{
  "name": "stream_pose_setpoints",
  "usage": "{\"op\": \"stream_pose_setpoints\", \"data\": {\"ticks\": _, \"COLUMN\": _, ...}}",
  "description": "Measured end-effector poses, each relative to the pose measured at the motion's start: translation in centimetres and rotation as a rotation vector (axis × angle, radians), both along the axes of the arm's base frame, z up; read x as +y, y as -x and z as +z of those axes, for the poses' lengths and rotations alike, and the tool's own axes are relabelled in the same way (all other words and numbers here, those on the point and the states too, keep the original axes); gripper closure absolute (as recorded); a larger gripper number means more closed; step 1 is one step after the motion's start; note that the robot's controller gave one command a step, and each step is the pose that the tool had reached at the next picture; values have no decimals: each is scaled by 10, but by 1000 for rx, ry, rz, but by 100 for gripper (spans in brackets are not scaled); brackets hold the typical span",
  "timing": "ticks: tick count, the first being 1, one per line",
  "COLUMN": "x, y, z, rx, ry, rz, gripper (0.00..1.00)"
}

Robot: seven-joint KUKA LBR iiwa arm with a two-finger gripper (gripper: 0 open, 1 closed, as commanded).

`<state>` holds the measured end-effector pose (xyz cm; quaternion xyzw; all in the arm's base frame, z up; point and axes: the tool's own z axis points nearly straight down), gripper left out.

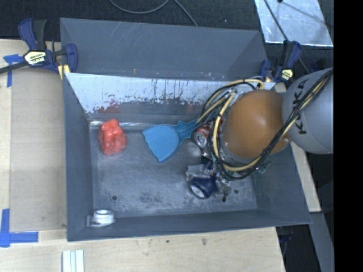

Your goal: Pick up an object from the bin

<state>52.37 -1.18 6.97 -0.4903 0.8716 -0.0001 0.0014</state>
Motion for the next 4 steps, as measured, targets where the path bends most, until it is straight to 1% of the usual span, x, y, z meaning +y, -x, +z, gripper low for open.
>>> {"op": "stream_pose_setpoints", "data": {"ticks": 4, "x": 0, "y": 0, "z": 0, "rx": 0, "ry": 0, "rz": 0, "gripper": 100}}
